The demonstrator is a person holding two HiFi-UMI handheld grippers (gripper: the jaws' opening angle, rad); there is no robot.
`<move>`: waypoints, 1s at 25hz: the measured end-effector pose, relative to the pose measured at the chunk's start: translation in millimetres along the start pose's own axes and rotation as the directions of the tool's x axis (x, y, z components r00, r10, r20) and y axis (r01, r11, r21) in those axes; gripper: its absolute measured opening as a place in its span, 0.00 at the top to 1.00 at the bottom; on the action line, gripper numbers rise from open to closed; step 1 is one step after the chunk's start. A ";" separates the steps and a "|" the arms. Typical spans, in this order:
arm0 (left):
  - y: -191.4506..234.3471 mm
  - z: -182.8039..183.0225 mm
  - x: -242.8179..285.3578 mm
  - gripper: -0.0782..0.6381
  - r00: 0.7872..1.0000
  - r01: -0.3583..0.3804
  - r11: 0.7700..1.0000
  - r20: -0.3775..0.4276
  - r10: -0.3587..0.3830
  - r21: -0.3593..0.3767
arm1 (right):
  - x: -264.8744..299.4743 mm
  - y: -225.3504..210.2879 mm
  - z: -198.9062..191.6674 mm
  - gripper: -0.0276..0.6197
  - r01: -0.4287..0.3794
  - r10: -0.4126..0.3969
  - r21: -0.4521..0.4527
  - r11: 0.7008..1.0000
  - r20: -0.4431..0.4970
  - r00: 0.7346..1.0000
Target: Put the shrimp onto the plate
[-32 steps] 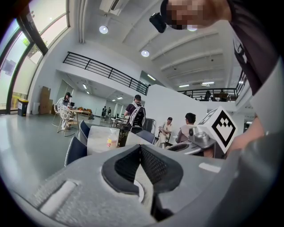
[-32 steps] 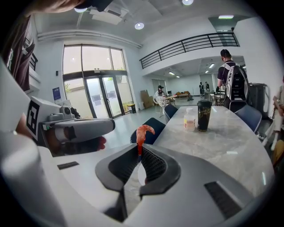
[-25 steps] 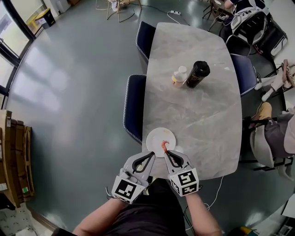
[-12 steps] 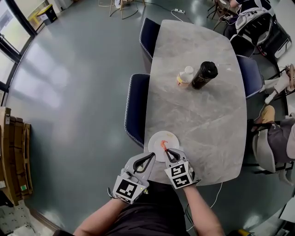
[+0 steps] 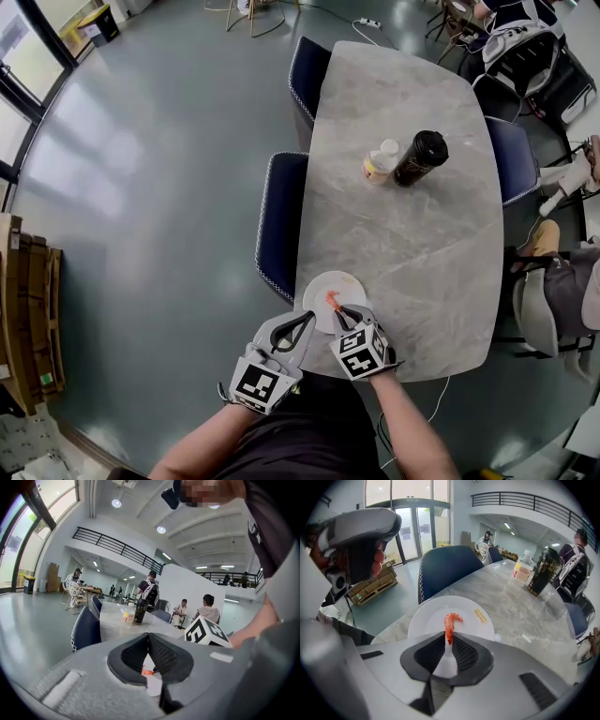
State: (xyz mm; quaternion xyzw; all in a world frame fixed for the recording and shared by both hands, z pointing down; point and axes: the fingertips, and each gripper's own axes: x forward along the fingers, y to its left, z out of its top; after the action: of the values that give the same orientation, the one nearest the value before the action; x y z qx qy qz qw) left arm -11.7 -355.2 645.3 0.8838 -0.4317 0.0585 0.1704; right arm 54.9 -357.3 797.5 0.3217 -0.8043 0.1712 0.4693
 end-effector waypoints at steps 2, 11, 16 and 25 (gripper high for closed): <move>0.3 2.5 0.1 0.88 1.000 0.001 1.000 -0.005 -0.001 0.008 | 0.6 2.2 -1.5 0.83 -0.021 0.021 0.003 1.000 -0.022 1.000; -11.7 24.6 -5.1 0.88 0.999 0.007 1.000 -0.051 -0.005 0.031 | -49.1 1.7 32.3 0.80 -0.046 0.036 0.084 0.995 0.110 0.993; -31.4 50.3 -10.5 0.88 0.997 0.023 0.999 -0.071 -0.019 0.048 | -107.1 2.8 67.1 0.94 -0.056 0.010 0.157 0.986 0.276 0.961; -84.9 118.1 -23.0 0.88 0.997 0.069 0.997 -0.029 -0.068 0.030 | -232.6 -4.8 117.3 0.95 -0.043 -0.068 0.206 0.978 0.504 0.861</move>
State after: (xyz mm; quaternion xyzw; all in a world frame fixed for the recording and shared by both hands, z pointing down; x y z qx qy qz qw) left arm 35.4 -331.3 507.8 0.8998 -0.3976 0.0717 0.1647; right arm 64.5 -345.6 537.4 0.4085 -0.8747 0.1613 0.2049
